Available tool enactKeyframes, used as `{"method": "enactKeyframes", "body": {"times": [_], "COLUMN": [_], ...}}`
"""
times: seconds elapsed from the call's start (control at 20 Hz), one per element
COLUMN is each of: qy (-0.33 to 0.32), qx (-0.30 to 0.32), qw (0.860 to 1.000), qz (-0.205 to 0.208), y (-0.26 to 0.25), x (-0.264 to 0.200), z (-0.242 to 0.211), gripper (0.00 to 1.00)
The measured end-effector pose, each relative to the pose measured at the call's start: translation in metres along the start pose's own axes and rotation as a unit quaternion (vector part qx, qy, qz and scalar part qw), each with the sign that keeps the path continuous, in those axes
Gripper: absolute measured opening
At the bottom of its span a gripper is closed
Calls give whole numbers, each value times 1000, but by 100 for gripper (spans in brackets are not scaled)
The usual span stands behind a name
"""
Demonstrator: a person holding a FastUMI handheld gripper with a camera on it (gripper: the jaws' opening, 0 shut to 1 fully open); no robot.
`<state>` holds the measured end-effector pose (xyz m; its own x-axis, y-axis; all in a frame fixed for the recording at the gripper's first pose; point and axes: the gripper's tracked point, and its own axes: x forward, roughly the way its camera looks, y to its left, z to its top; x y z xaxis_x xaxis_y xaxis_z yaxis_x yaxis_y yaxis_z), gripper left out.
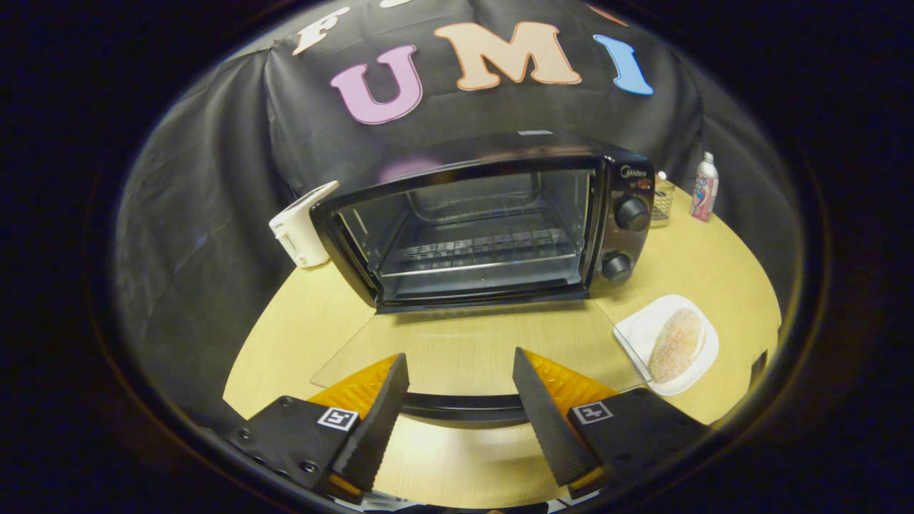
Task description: Open the toaster oven, put the food inside, and close the toaster oven door.
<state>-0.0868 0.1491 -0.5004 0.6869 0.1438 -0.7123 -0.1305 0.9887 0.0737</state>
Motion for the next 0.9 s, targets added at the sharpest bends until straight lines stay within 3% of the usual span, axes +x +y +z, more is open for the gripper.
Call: {"method": "enactKeyframes", "body": {"times": [0.25,0.6,0.9], "qy": [61,37,48], "qx": [-15,-34,-20], "qw": [998,999,999], "qz": [-23,-20,14], "y": [-11,-13,-8], "x": [16,18,6], "z": [-43,-34,-25], "gripper": [92,91,92]}}
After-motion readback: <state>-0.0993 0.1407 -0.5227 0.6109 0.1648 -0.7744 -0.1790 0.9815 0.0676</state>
